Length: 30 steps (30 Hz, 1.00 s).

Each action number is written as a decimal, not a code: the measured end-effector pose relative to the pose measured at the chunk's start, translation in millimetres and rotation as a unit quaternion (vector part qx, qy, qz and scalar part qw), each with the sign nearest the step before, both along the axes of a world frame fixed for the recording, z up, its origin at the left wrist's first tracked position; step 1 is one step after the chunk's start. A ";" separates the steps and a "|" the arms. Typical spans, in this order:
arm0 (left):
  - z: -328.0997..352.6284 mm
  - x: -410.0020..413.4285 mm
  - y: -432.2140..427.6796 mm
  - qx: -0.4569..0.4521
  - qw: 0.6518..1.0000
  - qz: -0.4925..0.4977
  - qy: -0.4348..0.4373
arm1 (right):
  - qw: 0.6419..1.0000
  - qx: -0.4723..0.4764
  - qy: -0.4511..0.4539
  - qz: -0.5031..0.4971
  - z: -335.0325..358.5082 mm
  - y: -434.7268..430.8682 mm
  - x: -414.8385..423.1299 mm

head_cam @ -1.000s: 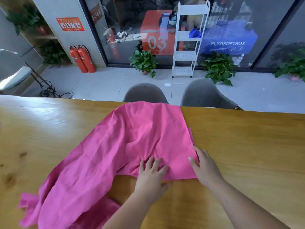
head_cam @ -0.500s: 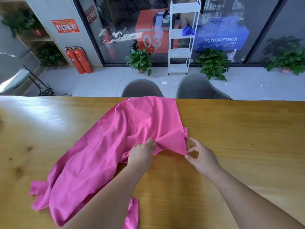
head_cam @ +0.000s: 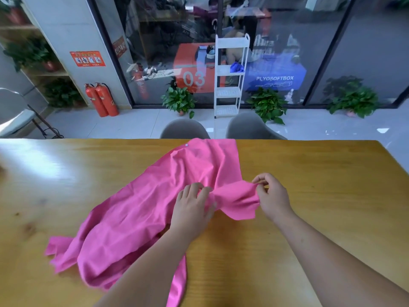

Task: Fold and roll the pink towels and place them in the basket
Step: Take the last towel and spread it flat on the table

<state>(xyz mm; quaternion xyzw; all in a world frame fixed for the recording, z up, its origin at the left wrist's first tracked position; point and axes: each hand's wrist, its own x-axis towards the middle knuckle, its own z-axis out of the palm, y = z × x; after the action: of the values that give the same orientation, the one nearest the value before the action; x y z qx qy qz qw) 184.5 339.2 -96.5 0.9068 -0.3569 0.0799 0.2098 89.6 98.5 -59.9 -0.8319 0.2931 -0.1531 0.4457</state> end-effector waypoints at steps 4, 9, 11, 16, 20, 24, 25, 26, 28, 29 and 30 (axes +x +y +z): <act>-3.3 -26.6 -1.0 0.112 0.993 -0.046 0.013 | 0.999 -0.030 -0.010 -0.021 14.4 8.4 -21.4; -3.0 -27.9 3.6 0.076 0.996 -0.037 0.001 | 0.993 -0.096 0.030 -0.066 26.8 9.1 -62.1; 5.3 -23.0 0.2 0.011 0.999 -0.032 -0.037 | 0.987 -0.101 0.042 -0.122 32.6 5.1 -79.3; 24.8 -38.5 -18.2 0.013 0.998 0.040 -0.050 | 0.973 0.031 0.038 -0.225 32.0 -12.9 -112.9; 3.2 -81.6 -18.3 0.028 0.998 0.051 -0.027 | 0.973 0.161 0.007 -0.166 -0.3 -14.8 -147.4; -40.0 -133.3 -5.7 0.070 0.995 -0.027 0.060 | 0.978 0.128 0.160 -0.030 -53.1 -8.2 -193.2; -47.5 -145.4 -3.1 0.086 0.993 -0.039 0.077 | 0.976 0.081 0.201 0.007 -63.6 -6.8 -202.8; -52.8 -156.9 -1.3 0.110 0.989 -0.050 0.090 | 0.972 0.023 0.229 0.041 -71.7 -3.6 -211.1; -59.5 -178.0 -0.4 0.156 0.979 -0.068 0.109 | 0.959 -0.114 0.236 0.105 -79.7 5.5 -224.7; -61.6 -187.7 -1.3 0.173 0.975 -0.075 0.118 | 0.948 -0.173 0.227 0.142 -81.2 8.3 -228.9; -62.8 -197.0 -2.9 0.180 0.972 -0.082 0.125 | 0.932 -0.220 0.222 0.185 -83.6 8.9 -232.1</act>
<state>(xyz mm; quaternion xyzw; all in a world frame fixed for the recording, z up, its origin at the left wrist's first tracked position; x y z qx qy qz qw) -12.4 336.2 -159.2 0.9002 -0.4091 -0.1172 0.0920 -142.5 107.5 -143.4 -0.9612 0.1848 0.0603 0.1957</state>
